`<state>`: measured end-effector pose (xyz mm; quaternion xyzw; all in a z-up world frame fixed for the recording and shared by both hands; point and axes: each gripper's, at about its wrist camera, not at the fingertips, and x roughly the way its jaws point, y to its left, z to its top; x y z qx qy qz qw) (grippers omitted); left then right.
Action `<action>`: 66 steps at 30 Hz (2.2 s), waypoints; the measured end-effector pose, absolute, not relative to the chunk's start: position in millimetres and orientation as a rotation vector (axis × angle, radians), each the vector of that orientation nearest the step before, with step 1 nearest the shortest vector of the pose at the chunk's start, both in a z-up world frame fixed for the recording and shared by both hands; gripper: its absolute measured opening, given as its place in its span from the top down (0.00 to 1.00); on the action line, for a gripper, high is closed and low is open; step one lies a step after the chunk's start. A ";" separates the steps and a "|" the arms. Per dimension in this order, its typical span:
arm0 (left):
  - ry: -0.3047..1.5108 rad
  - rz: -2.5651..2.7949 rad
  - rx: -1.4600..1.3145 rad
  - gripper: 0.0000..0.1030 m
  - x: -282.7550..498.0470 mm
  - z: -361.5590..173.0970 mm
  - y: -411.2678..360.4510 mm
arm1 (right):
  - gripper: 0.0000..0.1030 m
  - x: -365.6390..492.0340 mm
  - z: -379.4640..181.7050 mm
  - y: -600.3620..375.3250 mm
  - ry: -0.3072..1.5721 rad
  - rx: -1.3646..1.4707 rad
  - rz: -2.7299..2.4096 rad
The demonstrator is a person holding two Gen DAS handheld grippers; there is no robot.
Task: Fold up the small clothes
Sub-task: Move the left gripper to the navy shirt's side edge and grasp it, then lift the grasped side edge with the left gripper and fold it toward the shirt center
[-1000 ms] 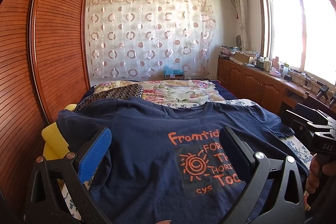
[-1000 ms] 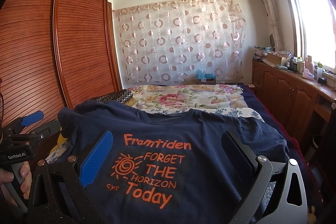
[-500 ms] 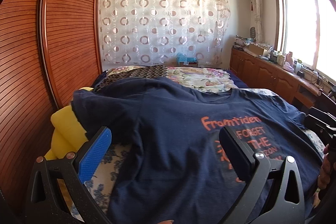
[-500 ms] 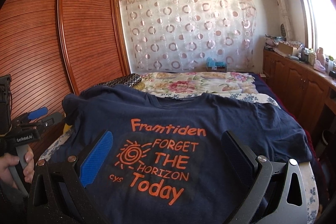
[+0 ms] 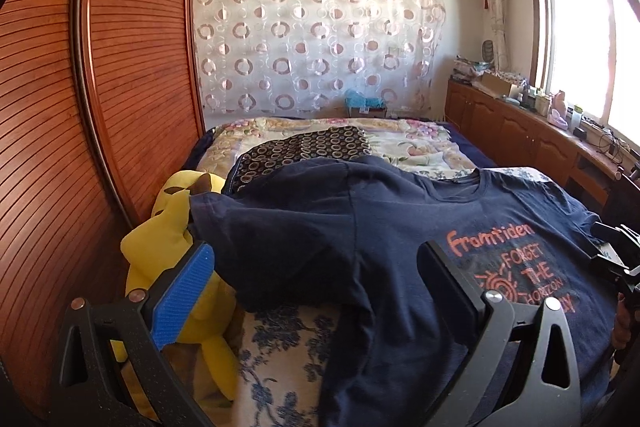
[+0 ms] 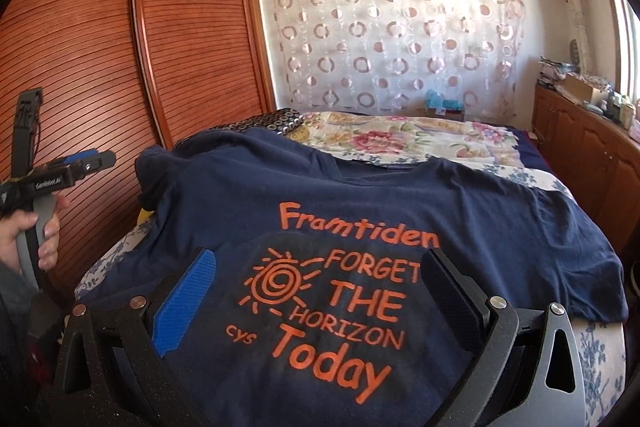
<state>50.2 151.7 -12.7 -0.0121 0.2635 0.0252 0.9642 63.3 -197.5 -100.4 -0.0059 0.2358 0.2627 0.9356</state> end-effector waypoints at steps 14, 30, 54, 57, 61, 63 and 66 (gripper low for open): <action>0.678 0.049 -0.086 0.38 115.4 -24.1 223.3 | 0.01 103.2 -89.2 -184.0 0.489 -0.020 0.632; 0.759 0.076 -0.080 0.79 150.0 -45.2 251.8 | 0.01 96.8 -101.2 -171.9 0.502 0.007 0.640; 0.759 0.092 0.091 0.52 152.4 -28.6 234.0 | 0.01 97.0 -107.7 -177.3 0.520 0.042 0.633; 0.790 0.092 0.057 0.52 158.9 -41.0 243.0 | 0.01 97.5 -108.0 -177.1 0.524 0.040 0.636; 0.769 0.062 0.049 0.66 158.4 -43.6 241.1 | 0.01 98.3 -106.1 -178.8 0.521 0.041 0.634; 0.750 0.060 0.070 0.80 155.6 -38.9 237.6 | 0.01 98.1 -105.7 -179.8 0.518 0.045 0.631; 0.727 0.057 0.113 0.94 150.3 -31.2 228.1 | 0.01 98.7 -107.5 -181.6 0.520 0.050 0.631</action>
